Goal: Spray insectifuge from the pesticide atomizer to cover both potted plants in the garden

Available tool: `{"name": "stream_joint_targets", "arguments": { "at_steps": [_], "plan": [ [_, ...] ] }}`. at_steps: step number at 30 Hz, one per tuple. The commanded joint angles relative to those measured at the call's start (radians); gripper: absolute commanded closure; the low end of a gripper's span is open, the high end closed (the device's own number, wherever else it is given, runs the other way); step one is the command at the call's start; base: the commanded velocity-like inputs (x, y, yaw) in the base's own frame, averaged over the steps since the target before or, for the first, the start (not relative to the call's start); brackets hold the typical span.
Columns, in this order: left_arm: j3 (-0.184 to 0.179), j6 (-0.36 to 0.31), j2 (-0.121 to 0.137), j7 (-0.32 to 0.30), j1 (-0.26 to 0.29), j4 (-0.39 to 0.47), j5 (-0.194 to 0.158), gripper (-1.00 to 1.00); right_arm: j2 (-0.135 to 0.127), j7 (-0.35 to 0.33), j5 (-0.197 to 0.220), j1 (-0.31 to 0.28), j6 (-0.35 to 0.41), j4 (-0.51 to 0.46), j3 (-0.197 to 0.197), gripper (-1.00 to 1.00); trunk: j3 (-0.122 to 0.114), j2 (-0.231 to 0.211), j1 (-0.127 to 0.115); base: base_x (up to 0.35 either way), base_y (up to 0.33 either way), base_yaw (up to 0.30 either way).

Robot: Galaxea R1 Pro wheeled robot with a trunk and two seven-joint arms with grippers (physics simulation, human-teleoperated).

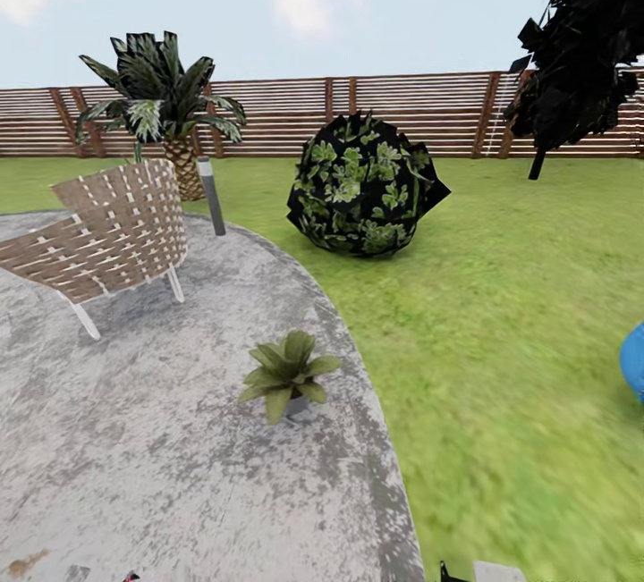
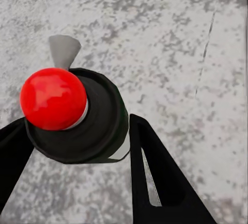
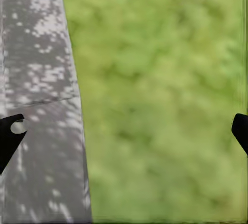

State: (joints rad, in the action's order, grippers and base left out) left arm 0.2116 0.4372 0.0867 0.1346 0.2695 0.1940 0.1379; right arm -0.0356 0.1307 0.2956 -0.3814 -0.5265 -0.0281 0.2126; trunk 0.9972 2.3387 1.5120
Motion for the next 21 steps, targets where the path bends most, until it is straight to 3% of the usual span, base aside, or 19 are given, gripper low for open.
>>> {"name": "stream_joint_targets", "arguments": {
  "at_steps": [1,5,9,13,14,15,16,17,18,19,20,21],
  "plan": [
    [0.003,0.003,-0.001,0.004,0.001,0.0,0.011,1.0,0.0,0.004,0.005,-0.001,-0.001,0.0,0.008,-1.0,0.0,0.0,0.0,0.002,0.04,-0.159],
    [-0.002,0.003,-0.011,0.0,0.001,0.002,0.014,1.0,-0.008,0.004,0.006,-0.001,-0.002,0.0,0.008,-1.0,-0.001,0.0,0.0,0.001,0.013,-0.054],
    [-0.003,0.001,-0.046,0.0,0.001,0.001,0.02,1.0,-0.009,0.003,0.004,-0.001,-0.002,0.0,0.009,-1.0,-0.001,0.0,0.0,0.0,0.002,-0.006],
    [-0.01,-0.001,-0.06,-0.003,0.001,0.002,0.023,1.0,-0.01,0.004,0.004,-0.001,-0.003,0.0,0.01,-1.0,-0.001,0.0,0.0,0.0,0.0,-0.023],
    [-0.015,-0.001,-0.06,-0.005,0.001,0.0,0.029,1.0,-0.009,0.003,0.004,-0.001,-0.003,0.0,0.01,-1.0,-0.001,0.0,0.0,0.0,0.0,-0.038],
    [-0.061,-0.001,-0.049,-0.032,0.007,0.003,0.069,1.0,-0.014,0.003,0.002,-0.001,-0.002,-0.002,0.01,-1.0,-0.001,0.0,0.0,0.0,0.0,-0.005],
    [-0.071,-0.005,-0.044,-0.078,0.01,0.005,0.078,1.0,-0.021,0.002,-0.009,-0.001,-0.002,-0.005,0.017,-1.0,-0.001,0.0,0.0,0.0,0.0,-0.003],
    [-0.086,-0.017,0.011,-0.319,0.046,0.012,0.102,1.0,-0.056,-0.001,-0.177,-0.001,0.0,-0.061,0.136,-1.0,-0.001,0.0,0.0,0.0,0.0,0.0],
    [-0.095,-0.018,0.023,-0.373,0.064,0.012,0.122,1.0,-0.064,-0.002,-0.212,-0.001,0.0,-0.087,0.15,-1.0,-0.001,0.0,0.0,0.0,0.0,0.0],
    [-0.117,-0.032,0.041,-0.501,0.107,0.012,0.186,1.0,-0.077,-0.02,-0.294,-0.001,0.002,-0.138,0.171,-1.0,-0.001,0.0,0.0,0.0,0.0,0.0],
    [-0.125,-0.047,0.046,-0.565,0.131,0.012,0.225,1.0,-0.082,-0.043,-0.342,-0.001,0.004,-0.161,0.177,-1.0,-0.001,0.0,0.0,0.0,0.0,0.0],
    [-0.133,-0.079,0.05,-0.644,0.167,0.012,0.287,1.0,-0.087,-0.098,-0.416,-0.002,0.01,-0.194,0.182,-1.0,-0.001,0.0,0.0,0.0,0.0,0.0]
  ]
}}
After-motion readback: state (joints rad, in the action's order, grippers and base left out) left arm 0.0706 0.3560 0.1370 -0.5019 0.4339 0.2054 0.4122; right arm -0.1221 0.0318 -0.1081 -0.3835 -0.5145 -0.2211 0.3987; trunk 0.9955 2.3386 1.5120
